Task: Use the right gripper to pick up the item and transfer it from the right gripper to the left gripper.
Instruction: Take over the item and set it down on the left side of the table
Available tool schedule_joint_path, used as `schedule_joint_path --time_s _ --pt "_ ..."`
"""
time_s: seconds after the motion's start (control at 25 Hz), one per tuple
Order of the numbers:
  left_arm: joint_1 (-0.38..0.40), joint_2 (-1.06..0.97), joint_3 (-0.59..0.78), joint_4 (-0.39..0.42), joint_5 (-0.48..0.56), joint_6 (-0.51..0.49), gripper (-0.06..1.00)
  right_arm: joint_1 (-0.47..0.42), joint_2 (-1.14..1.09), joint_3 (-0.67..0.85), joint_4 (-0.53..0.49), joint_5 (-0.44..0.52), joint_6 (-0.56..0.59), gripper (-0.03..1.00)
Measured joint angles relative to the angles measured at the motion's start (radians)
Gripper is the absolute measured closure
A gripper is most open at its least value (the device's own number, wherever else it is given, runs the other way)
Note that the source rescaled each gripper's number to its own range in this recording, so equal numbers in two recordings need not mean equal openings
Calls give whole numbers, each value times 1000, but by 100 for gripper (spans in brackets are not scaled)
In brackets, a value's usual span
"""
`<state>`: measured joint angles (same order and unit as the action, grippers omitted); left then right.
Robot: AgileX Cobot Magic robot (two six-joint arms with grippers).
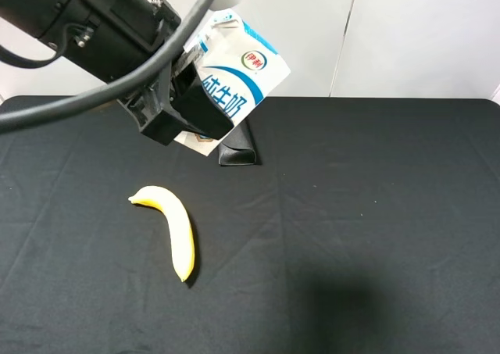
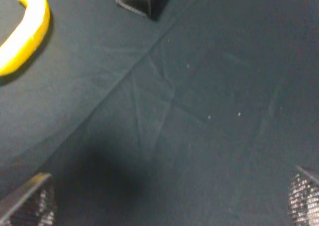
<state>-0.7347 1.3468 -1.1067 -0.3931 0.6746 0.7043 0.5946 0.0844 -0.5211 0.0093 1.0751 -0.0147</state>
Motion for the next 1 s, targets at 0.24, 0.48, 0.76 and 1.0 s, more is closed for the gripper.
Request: schedule_joint_path --time_s 0.24,0.48,0.76,1.0 --pt "0 0 0 0 0 0 94 0 0 33 2 -42 4 -3" --pt "0 0 0 0 0 -2 94 3 0 33 3 -44 6 -3" --pt "0 0 0 0 0 -4 94 -84 -2 33 4 -46 6 -3" --pt "0 0 0 0 0 -5 94 -303 -64 33 4 -47 6 -3"
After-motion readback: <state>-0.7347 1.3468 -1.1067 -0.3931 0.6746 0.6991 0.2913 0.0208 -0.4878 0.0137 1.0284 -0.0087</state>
